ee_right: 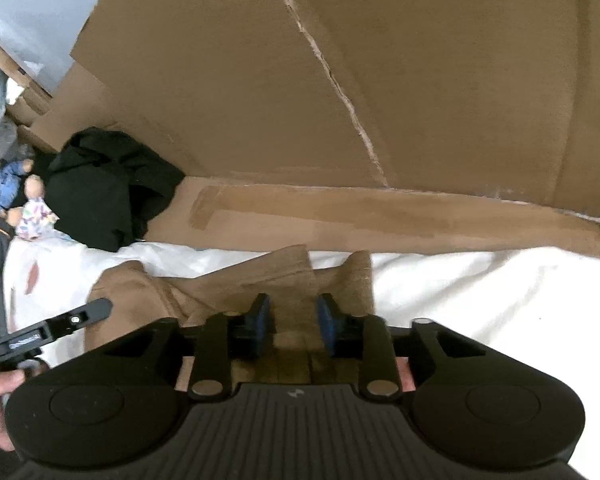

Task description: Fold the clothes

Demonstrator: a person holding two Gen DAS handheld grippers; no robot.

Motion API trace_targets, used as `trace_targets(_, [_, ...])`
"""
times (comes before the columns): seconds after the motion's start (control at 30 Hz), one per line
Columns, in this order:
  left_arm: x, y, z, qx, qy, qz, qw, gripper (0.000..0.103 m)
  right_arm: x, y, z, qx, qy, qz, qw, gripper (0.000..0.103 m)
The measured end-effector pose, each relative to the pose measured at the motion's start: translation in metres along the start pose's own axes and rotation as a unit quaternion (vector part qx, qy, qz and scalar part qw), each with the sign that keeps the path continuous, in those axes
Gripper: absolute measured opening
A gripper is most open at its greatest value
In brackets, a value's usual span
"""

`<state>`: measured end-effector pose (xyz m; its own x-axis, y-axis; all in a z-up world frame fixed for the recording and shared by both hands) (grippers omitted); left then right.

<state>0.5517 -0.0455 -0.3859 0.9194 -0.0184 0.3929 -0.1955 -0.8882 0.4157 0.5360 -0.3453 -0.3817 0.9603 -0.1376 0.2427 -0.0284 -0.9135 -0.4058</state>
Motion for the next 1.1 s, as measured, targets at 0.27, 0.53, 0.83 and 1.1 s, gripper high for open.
trace_targets(0.27, [-0.003, -0.005, 0.003, 0.0, 0.0, -0.008, 1.0, 0.065, -0.008, 0.01, -0.024, 0.043, 0.025, 0.003, 0.999, 0.06])
trace_targets(0.53, [-0.002, -0.006, 0.004, 0.0, -0.002, -0.008, 1.0, 0.065, -0.023, 0.015, -0.034, 0.074, 0.023, -0.026, 0.997, 0.064])
trace_targets(0.83, [-0.002, -0.009, 0.008, 0.002, -0.011, 0.013, 0.9999, 0.064, -0.022, 0.006, -0.014, 0.07, 0.003, -0.042, 0.997, 0.056])
trace_targets(1.1, [-0.004, -0.009, 0.009, 0.014, -0.013, 0.015, 0.9997, 0.059, -0.02, -0.01, -0.027, 0.024, 0.046, -0.094, 0.994, 0.056])
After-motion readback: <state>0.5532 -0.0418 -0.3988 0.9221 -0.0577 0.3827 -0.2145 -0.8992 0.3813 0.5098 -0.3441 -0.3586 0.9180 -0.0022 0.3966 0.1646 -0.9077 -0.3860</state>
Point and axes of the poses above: each gripper's, at about its wrist camera, not at the fingertips, and z roughly the way its jaws point, y to its right, x to its top, the point moved 4 cm from there along z, roughly the way its jaws point, and after that the axes turned 15 degrees about -y, right-handed, at the moved point
